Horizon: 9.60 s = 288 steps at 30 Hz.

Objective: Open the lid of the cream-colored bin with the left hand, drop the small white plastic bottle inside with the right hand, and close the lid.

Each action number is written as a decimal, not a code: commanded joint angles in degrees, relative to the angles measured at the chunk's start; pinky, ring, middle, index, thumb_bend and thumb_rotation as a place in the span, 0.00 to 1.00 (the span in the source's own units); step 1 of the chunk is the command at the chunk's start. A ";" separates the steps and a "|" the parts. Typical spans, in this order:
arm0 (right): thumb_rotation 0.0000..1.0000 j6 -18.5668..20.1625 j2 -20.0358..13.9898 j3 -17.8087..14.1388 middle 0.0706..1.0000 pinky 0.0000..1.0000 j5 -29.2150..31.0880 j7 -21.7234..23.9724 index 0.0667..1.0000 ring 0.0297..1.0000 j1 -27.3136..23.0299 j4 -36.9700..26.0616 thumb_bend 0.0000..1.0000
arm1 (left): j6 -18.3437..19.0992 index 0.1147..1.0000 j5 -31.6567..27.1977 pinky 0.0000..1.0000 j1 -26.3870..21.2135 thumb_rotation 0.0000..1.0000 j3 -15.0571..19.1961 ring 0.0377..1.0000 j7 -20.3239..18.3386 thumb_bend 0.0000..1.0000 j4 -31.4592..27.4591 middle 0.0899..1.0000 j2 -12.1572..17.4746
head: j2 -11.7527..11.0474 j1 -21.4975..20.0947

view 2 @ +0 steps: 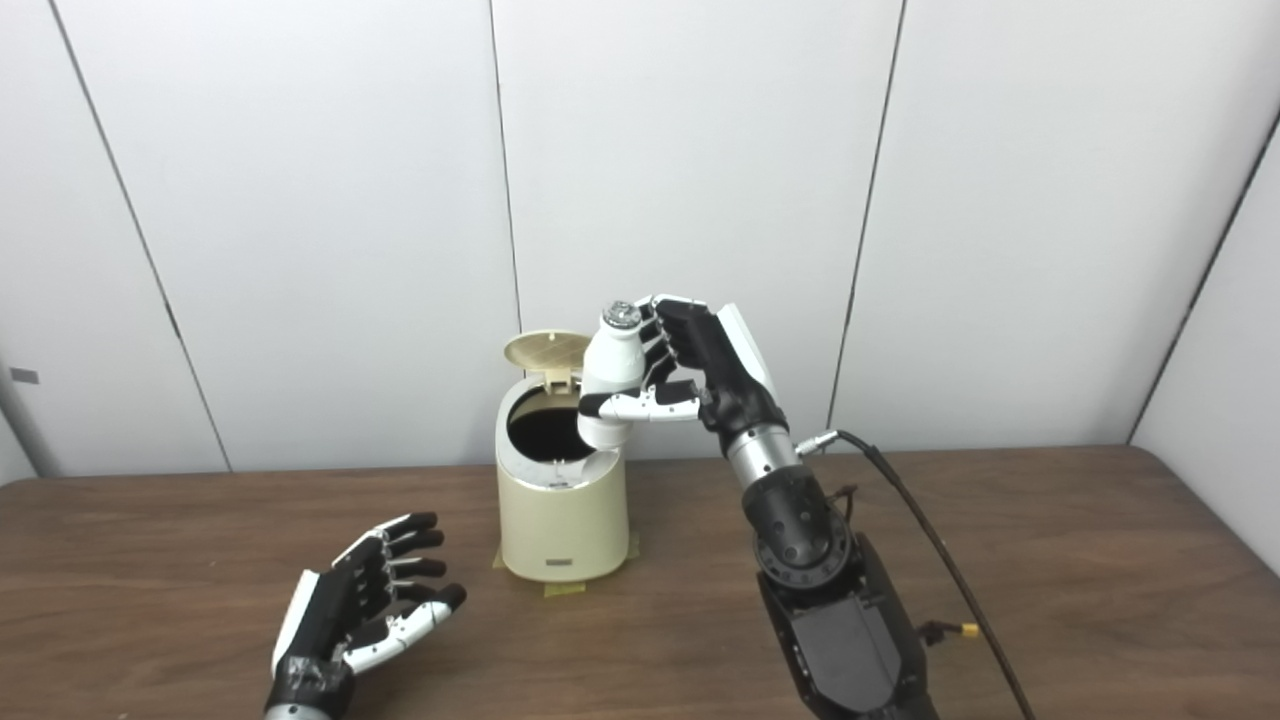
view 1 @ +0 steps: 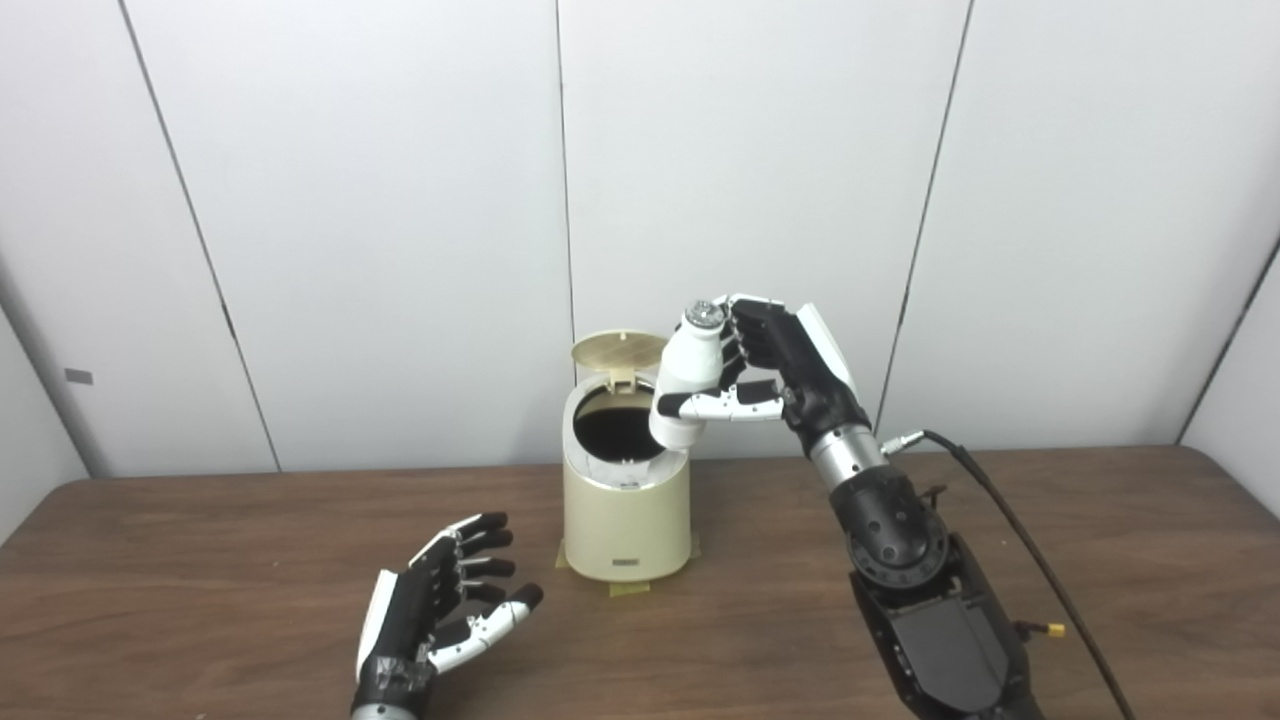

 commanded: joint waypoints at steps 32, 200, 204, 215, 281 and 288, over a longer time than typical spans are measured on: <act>0.00 -5.89 3.68 1.64 0.44 0.31 -1.58 -4.02 0.50 0.36 -7.72 11.01 0.51 | -1.55 0.76 0.92 0.57 -2.30 0.08 -0.51 0.65 0.99 0.68 -1.84 0.73 -1.44 | 1.25 2.03; 0.24 -18.76 -2.05 -8.32 0.80 0.71 19.42 4.33 0.81 0.67 17.51 4.60 0.80 | 1.02 0.75 -0.35 0.55 -0.91 0.07 -0.64 0.64 -0.23 0.68 -6.63 0.72 -0.07 | 5.48 2.74; 0.24 -19.91 -1.73 -8.37 0.79 0.66 19.46 4.43 0.80 0.65 18.81 4.65 0.80 | 1.17 0.75 -0.70 0.55 -0.54 0.07 -0.63 0.65 -0.40 0.68 -7.63 0.73 -0.16 | 5.38 3.75; 0.25 -19.34 -0.68 -10.30 0.77 0.55 21.11 3.80 0.77 0.68 20.90 5.31 0.79 | 7.40 0.88 3.80 0.81 -5.84 0.42 -1.78 0.89 -2.45 0.84 -13.11 0.89 4.43 | 4.90 3.98; 0.25 -19.18 1.49 -9.98 0.74 0.47 18.85 2.40 0.73 0.60 20.76 3.35 0.80 | 7.29 0.73 22.49 0.98 -32.14 0.45 -16.20 0.98 -17.35 0.92 -3.26 0.80 14.94 | 4.74 1.92; 0.23 -19.22 1.51 -10.01 0.75 0.47 19.12 2.43 0.74 0.59 20.76 3.41 0.79 | 6.40 0.73 25.50 0.96 -31.27 0.45 -16.86 0.96 -17.35 0.92 -3.37 0.79 15.44 | 5.15 1.37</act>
